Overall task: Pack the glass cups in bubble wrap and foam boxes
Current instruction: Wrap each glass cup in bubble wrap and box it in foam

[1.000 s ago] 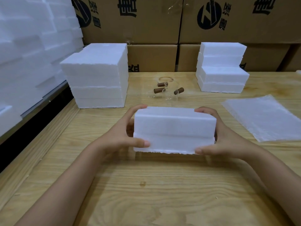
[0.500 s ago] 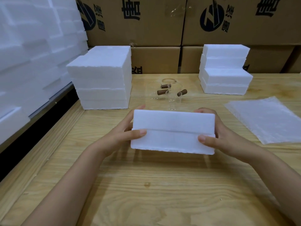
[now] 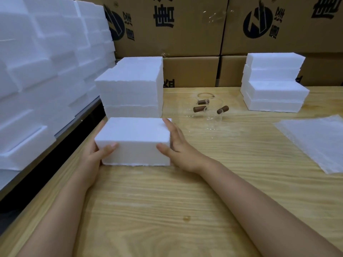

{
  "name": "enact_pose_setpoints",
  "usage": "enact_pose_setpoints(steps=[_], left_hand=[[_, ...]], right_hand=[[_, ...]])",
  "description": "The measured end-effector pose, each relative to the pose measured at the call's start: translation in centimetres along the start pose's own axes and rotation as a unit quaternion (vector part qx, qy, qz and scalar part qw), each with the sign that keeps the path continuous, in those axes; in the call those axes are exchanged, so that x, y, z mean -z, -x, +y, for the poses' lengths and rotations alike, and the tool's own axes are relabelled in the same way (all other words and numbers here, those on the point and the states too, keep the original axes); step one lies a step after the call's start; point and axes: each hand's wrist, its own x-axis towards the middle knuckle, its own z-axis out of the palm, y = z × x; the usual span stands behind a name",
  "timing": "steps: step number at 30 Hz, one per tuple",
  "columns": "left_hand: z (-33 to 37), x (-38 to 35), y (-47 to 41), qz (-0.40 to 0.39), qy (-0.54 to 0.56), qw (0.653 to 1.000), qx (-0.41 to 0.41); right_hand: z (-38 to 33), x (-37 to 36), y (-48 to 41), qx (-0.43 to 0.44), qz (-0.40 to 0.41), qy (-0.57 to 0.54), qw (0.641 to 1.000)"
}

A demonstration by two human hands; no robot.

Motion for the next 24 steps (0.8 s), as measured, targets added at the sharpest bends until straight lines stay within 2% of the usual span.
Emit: enact_pose_setpoints(steps=[3, 5, 10, 13, 17, 19, 21, 24], left_hand=[[-0.4, 0.8, -0.9, 0.078, 0.005, 0.997, 0.011], [-0.7, 1.4, -1.8, 0.088, -0.004, 0.996, 0.018], [-0.1, 1.8, -4.3, 0.019, -0.029, 0.999, 0.007], [-0.2, 2.0, -5.4, 0.009, -0.04, 0.999, 0.011], [-0.8, 2.3, -6.1, 0.056, -0.048, 0.996, 0.05], [-0.8, 1.5, -5.7, 0.117, -0.028, 0.991, 0.064], [-0.9, 0.6, -4.9, 0.2, -0.046, 0.978, 0.028], [-0.6, -0.3, -3.5, 0.284, -0.203, 0.929, -0.128]], right_hand=[[-0.4, -1.4, -2.4, -0.026, 0.009, -0.027, 0.999], [-0.6, -1.9, -3.4, -0.036, 0.01, -0.039, 0.999], [-1.2, -2.4, -4.7, -0.047, 0.033, -0.064, 0.996], [-1.4, -2.3, -5.2, -0.058, 0.036, -0.067, 0.995], [-1.1, -2.1, -5.4, -0.06, 0.039, -0.073, 0.995], [-1.1, -1.9, -5.3, -0.06, 0.037, -0.062, 0.996], [-1.2, -1.3, -4.8, -0.033, 0.082, -0.02, 0.996], [-0.4, 1.3, -3.3, 0.016, 0.276, 0.068, 0.959]])
